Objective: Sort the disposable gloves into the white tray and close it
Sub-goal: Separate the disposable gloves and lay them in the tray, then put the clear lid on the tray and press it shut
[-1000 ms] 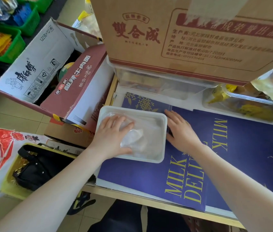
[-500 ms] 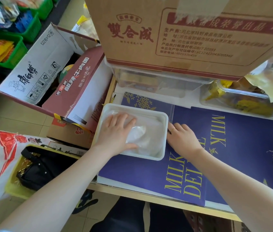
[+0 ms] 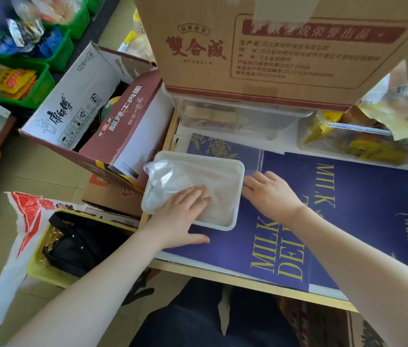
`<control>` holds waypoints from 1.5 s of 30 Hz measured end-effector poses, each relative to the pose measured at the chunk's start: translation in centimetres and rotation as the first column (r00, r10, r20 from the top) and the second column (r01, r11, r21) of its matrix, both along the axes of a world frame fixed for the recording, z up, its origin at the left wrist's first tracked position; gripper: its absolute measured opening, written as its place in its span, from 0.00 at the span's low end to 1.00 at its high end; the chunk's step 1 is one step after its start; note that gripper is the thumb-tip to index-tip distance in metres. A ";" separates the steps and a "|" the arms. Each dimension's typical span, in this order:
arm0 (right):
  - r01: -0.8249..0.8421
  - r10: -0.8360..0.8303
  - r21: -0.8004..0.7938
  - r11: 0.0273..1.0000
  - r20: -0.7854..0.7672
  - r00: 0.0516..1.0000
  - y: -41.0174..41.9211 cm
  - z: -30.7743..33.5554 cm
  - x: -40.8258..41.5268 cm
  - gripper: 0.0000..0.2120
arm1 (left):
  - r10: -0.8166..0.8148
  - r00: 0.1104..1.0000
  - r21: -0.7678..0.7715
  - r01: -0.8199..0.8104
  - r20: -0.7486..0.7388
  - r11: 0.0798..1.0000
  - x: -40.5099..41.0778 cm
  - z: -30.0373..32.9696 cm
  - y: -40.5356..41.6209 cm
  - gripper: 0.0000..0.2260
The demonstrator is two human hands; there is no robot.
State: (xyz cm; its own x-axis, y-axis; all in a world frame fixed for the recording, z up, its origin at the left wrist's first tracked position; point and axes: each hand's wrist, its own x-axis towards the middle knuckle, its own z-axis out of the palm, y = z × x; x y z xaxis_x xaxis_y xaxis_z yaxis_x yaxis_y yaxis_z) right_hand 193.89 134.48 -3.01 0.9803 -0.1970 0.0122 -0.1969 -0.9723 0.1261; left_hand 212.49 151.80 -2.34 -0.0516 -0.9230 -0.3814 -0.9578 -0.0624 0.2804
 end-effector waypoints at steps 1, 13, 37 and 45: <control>0.007 -0.006 -0.022 1.000 0.034 0.999 -0.2 0.5 -0.4 0.07 | -0.014 1.000 -0.034 0.014 0.004 0.999 0.1 -0.4 0.1 0.32; 0.742 -0.818 0.662 0.108 -0.365 0.445 -0.6 -1.4 1.1 0.12 | 0.183 0.983 -0.437 -0.157 0.017 0.885 1.0 -0.1 0.0 0.17; 0.118 -0.689 0.961 0.251 0.092 0.719 -0.4 6.5 1.5 0.11 | 0.443 0.878 -0.011 -0.453 -0.182 0.892 2.3 0.2 -0.4 0.36; 0.016 -0.322 0.543 0.840 0.473 0.820 -0.1 7.2 -2.7 0.17 | 0.426 0.903 -0.037 -0.428 -0.056 0.903 -2.4 -1.2 -2.7 0.31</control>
